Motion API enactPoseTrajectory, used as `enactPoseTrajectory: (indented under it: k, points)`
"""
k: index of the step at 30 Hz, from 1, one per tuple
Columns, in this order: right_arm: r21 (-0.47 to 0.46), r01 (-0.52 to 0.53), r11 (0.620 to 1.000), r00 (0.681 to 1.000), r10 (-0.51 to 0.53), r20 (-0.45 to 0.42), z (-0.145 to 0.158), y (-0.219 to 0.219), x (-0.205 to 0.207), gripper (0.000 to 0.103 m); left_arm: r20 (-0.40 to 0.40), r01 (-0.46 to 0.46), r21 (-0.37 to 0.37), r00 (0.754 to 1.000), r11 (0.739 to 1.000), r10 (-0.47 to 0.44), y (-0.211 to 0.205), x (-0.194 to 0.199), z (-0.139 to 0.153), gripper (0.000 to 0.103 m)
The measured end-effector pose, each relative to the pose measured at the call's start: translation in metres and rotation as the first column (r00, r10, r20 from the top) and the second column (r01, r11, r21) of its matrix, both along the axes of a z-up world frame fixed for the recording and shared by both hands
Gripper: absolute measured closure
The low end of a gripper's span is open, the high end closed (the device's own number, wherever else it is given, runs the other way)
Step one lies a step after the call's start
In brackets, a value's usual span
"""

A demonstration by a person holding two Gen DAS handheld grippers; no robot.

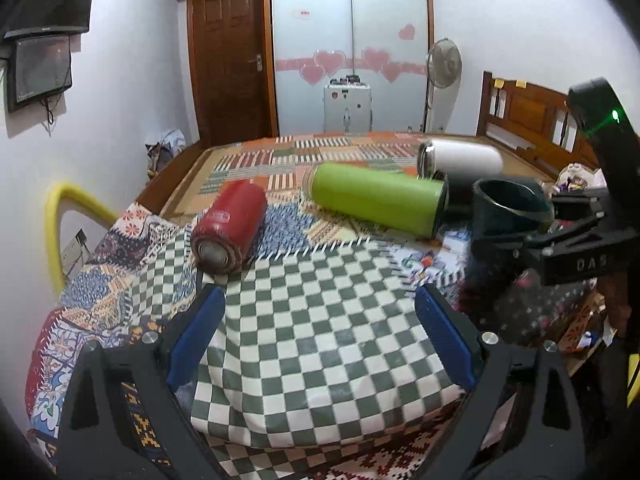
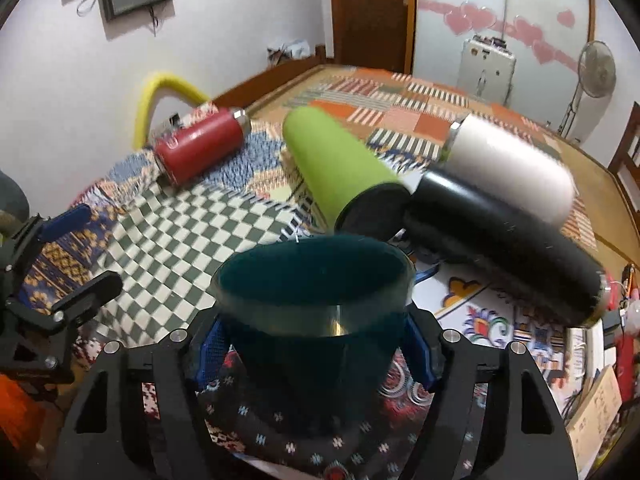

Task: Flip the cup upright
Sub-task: 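Rotate the green mug upright in the right gripper, opening upward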

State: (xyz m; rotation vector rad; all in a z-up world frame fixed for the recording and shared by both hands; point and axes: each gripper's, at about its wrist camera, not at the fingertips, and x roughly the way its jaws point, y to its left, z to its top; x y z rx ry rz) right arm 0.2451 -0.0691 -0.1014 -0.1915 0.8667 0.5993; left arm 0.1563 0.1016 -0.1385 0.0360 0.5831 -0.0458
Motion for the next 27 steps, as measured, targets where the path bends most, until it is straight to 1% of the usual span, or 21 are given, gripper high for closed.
enactPoseTrajectory:
  k: [5,8,14,20,24,27]
  points:
    - [0.025,0.015,1.0,0.999,-0.016,0.047,0.009,-0.007,-0.007,0.034,0.052,0.005,-0.018,0.999,1.0,-0.004,-0.009,-0.007,0.016,0.006]
    - [0.046,0.009,0.999,0.999,-0.011,0.051,0.012,-0.009,-0.008,0.034,0.077,0.016,-0.043,0.997,0.999,-0.013,-0.013,-0.009,0.024,0.005]
    - [0.067,-0.002,0.998,0.997,-0.004,0.078,0.014,-0.007,-0.011,0.034,0.107,0.025,-0.053,0.994,0.998,-0.02,-0.022,-0.011,0.031,0.003]
    - [0.081,-0.014,0.997,0.995,0.006,0.097,0.01,-0.004,-0.013,0.034,0.099,0.023,-0.083,0.995,0.996,-0.014,-0.02,-0.008,0.026,0.003]
    - [0.082,-0.019,0.996,0.997,0.013,0.074,-0.001,0.001,-0.01,0.034,0.076,0.024,-0.107,0.997,0.994,-0.016,-0.017,-0.005,0.018,0.003]
    - [0.075,-0.021,0.997,0.997,0.016,0.069,-0.007,0.003,-0.01,0.034,0.055,0.033,-0.107,0.998,0.994,-0.027,-0.018,-0.003,0.01,0.003]
